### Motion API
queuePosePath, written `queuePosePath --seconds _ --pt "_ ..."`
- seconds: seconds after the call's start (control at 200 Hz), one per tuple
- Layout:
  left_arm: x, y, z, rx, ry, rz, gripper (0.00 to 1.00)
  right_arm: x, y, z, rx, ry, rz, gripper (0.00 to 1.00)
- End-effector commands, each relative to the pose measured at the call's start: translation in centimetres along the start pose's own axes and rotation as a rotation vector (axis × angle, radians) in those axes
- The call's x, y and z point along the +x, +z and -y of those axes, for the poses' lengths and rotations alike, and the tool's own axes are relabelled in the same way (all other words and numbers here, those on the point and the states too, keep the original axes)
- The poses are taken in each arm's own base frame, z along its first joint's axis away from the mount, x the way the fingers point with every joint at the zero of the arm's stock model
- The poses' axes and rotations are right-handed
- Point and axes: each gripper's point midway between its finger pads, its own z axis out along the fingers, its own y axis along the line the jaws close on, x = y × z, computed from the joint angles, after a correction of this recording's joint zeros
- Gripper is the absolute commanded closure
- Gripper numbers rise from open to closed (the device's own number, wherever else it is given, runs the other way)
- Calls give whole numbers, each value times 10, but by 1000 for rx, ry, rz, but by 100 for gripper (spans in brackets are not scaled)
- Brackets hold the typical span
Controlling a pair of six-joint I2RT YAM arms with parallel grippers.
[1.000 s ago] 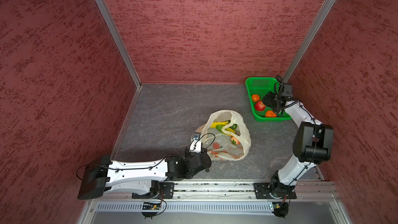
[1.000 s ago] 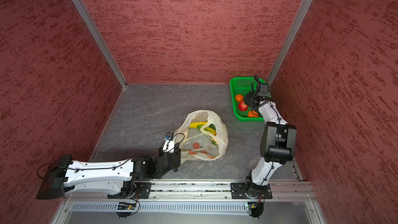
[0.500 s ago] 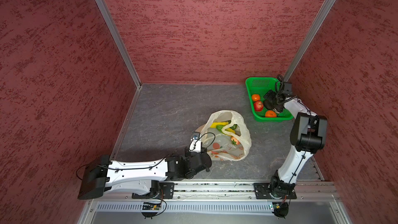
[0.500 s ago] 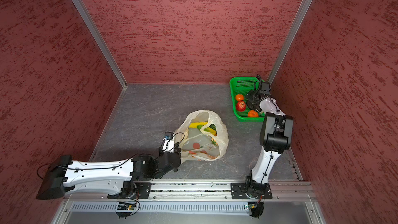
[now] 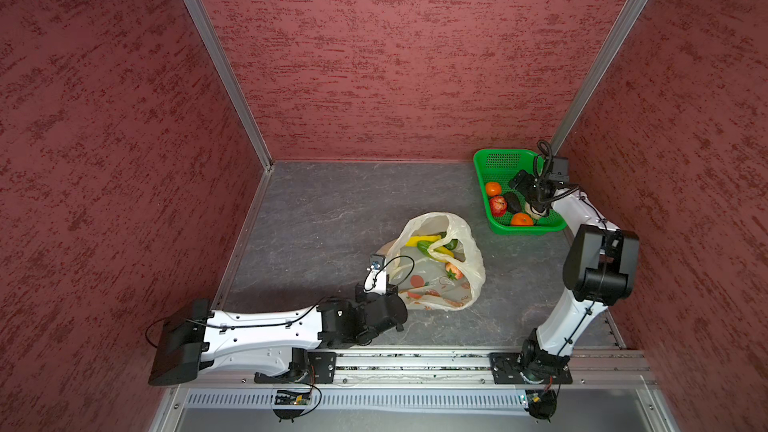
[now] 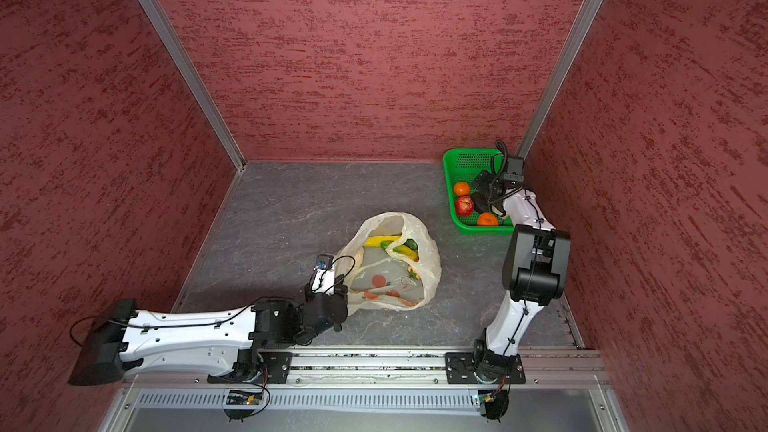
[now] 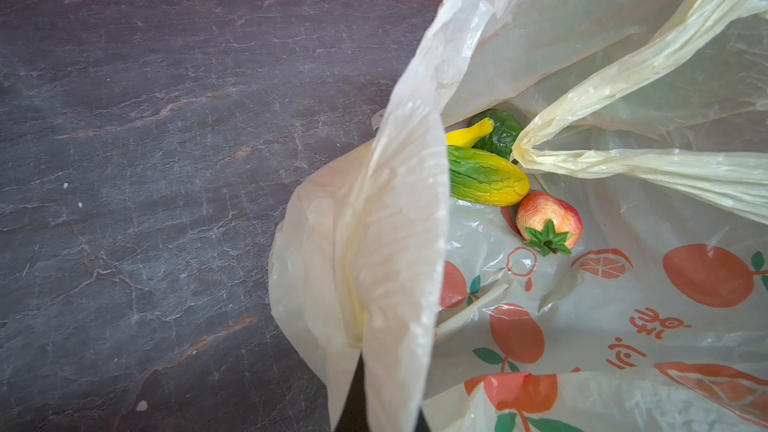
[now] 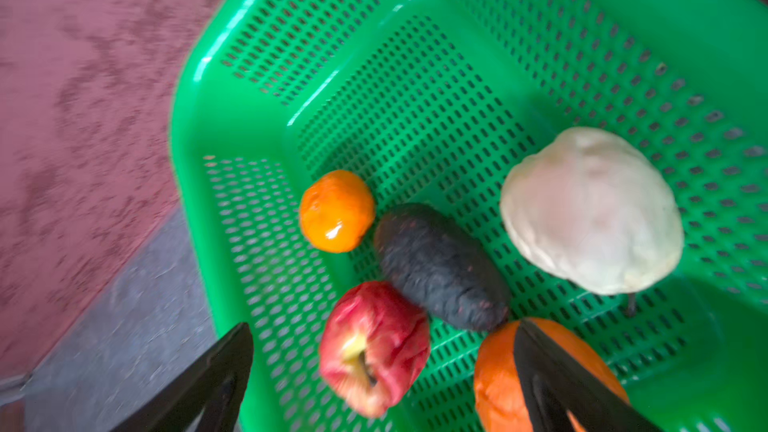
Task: Untie the knot of the plastic bag and take out the fruit
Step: 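Lift the avocado out with the right gripper and release it into the green basket, then move the right gripper back into the bag toward the pale pear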
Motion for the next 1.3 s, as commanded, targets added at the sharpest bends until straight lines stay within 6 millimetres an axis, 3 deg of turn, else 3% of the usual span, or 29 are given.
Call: queuePosePath --seconds 0.0,0.235,0.286,0.491,0.711,0.962,1.117,1.292 --pt "-3 -2 -4 -6 -14 12 100 9 -37 -33 -94 -73 -2 1" --pt "-6 -4 -7 -10 -15 20 100 79 -103 -85 -193 -233 -99 2" --pt "-7 -5 -8 -12 -14 23 100 93 -126 -99 -233 -268 -102 2" --pt "-8 -6 -11 -11 -2 27 100 160 -190 -145 -366 -360 -189 1" --pt "-7 -6 -14 -5 -7 22 100 228 -238 -179 -476 -424 -282 2" --pt "-10 -6 -15 1 -9 27 100 311 -249 -202 -529 -549 -405 2" --pt "-12 -7 -15 5 -17 37 100 349 -229 -194 -501 -619 -446 2" --pt "-15 -8 -17 1 -24 48 100 387 -201 -171 -454 -684 -488 6"
